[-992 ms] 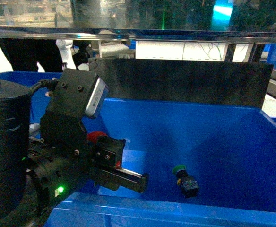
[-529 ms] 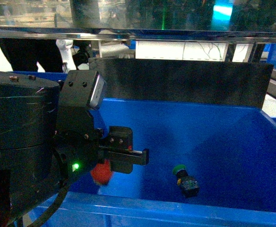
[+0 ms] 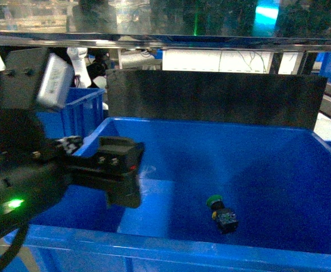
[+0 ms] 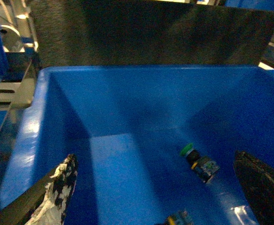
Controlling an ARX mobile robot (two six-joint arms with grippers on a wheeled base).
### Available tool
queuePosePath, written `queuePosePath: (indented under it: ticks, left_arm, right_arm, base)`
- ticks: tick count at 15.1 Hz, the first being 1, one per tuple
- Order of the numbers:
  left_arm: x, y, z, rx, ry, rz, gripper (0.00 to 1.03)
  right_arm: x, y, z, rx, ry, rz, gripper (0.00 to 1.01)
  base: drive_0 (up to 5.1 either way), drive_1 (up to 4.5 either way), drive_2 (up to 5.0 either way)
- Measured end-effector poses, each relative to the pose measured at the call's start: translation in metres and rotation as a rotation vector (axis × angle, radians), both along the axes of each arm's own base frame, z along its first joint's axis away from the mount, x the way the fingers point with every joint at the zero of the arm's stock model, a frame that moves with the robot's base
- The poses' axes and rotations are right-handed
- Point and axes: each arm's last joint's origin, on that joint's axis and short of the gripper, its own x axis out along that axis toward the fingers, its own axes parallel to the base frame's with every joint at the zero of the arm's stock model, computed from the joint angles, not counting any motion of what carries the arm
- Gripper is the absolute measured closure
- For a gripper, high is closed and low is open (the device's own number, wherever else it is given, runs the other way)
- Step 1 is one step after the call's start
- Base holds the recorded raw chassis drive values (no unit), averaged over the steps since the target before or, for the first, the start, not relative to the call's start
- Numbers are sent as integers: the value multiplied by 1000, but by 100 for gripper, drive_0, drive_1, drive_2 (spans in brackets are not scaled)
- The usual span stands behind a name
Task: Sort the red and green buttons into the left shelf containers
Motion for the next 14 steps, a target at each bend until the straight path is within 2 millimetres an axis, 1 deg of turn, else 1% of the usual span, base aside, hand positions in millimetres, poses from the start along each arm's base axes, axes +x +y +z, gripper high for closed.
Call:
queuePosePath:
  ticks: [1,2,3,5,6,7,9,12,14]
  left_arm:
    - [-11,13,1,18,6,16,5]
    - [-20,20,5,19,3,18,5]
    - [-30,25,15,23,-20,11,5]
    - [-50,39,49,-1,-100,13,5]
    - [-58,48,62,-10,-129,45,5]
    - [-64,54,69,-17,-144,67,5]
    - [-74,63,79,-26,-166,99,5]
    - [-87,72,88,-45,-181,139,5]
    - [-99,82,94,-59,-188,181,5]
  right_arm:
    - [0,0,0,0,0,0,3]
    - [0,0,0,0,0,0,3]
    - [0,0,0,0,0,0,3]
    - [0,0,0,0,0,0,3]
    - [0,0,0,0,0,0,3]
    - [0,0,0,0,0,0,3]
    - [0,0,0,0,0,0,3]
    - [0,0,0,0,0,0,3]
    - [0,0,0,0,0,0,3]
  base:
    - [0,0,0]
    - [0,0,0]
    - [0,0,0]
    - [0,0,0]
    - [0,0,0]
    - [0,0,0]
    - [0,0,0]
    - [0,0,0]
    - [0,0,0]
